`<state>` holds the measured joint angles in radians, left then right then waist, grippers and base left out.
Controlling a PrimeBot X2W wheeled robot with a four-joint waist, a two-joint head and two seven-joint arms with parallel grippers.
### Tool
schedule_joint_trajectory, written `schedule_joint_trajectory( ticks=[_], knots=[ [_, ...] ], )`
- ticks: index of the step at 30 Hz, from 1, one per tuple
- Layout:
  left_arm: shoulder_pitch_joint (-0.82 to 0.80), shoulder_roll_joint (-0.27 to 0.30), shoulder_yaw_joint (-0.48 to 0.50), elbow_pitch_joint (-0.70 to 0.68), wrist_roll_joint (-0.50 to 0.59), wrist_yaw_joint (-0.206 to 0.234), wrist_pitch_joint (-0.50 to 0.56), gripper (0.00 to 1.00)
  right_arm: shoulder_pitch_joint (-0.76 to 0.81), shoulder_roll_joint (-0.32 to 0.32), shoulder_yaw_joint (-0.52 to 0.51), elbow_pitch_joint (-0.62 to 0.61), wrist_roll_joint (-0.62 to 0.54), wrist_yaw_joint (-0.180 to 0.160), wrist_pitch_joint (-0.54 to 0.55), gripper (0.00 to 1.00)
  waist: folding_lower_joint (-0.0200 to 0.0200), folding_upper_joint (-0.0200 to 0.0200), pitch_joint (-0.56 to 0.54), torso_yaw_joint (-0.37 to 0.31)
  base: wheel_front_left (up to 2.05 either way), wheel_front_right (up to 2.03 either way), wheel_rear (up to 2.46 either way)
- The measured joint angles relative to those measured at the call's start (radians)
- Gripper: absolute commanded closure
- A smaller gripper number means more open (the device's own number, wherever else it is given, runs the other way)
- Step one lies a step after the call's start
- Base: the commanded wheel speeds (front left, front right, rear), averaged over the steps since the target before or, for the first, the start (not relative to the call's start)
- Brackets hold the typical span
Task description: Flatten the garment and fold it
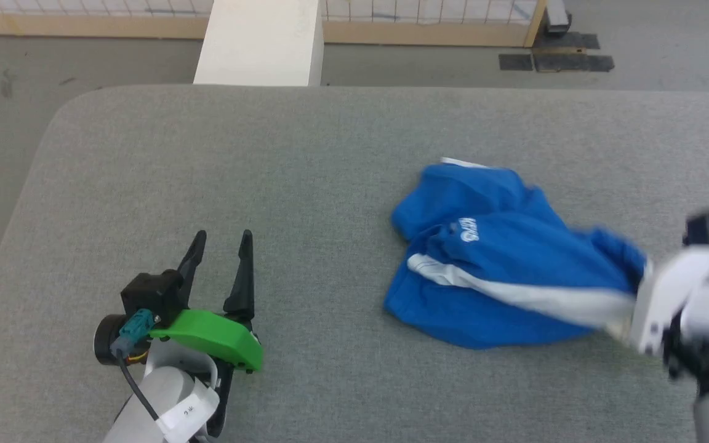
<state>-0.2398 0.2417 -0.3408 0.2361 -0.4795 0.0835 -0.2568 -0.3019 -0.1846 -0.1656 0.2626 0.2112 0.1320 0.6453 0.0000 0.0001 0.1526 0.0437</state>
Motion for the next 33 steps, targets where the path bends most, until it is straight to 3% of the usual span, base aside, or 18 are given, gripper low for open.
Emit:
schedule_joint_trajectory(
  ticks=[4, 5, 6, 16, 23, 28, 33],
  knots=[
    [0.001, -0.002, -0.006, 0.008, -0.001, -0.004, 0.000, 0.00, 0.113, 0.063, -0.047, -0.032, -0.003, 0.000, 0.023, 1.00, 0.0000, 0.0000, -0.015, -0.011, 0.00, 0.00, 0.00],
    [0.001, -0.002, -0.007, 0.009, -0.001, -0.004, 0.000, 0.00, 0.122, 0.077, -0.054, -0.046, -0.007, 0.000, 0.012, 0.72, 0.0000, 0.0000, -0.015, -0.014, 0.00, 0.00, 0.00],
    [0.001, -0.002, -0.009, 0.010, -0.002, -0.006, 0.001, 0.00, 0.123, 0.086, -0.063, -0.060, -0.010, 0.000, -0.005, 0.00, 0.0000, 0.0000, -0.016, -0.017, 0.00, 0.00, 0.00],
    [0.005, -0.007, -0.026, 0.022, -0.007, -0.013, 0.009, 0.00, 0.131, 0.121, -0.146, -0.214, 0.034, 0.000, -0.258, 0.00, 0.0000, 0.0000, -0.048, -0.019, 0.00, 0.00, 0.00],
    [0.007, -0.030, -0.064, 0.023, -0.042, -0.052, 0.053, 0.00, 0.226, 0.131, -0.157, -0.248, 0.056, 0.000, -0.312, 0.00, 0.0000, 0.0000, -0.069, -0.040, 0.00, 0.00, 0.00],
    [-0.096, -0.069, -0.139, 0.061, -0.059, -0.109, 0.200, 0.00, 0.234, 0.132, -0.144, -0.248, 0.073, 0.000, -0.311, 0.00, 0.0000, 0.0000, -0.065, -0.070, 0.00, 0.00, 0.00],
    [-0.293, -0.105, -0.258, 0.158, -0.066, -0.174, 0.478, 0.00, 0.227, 0.132, -0.127, -0.249, 0.074, 0.000, -0.311, 0.00, 0.0000, 0.0000, -0.041, -0.109, 0.00, 0.00, 0.00]
  ],
)
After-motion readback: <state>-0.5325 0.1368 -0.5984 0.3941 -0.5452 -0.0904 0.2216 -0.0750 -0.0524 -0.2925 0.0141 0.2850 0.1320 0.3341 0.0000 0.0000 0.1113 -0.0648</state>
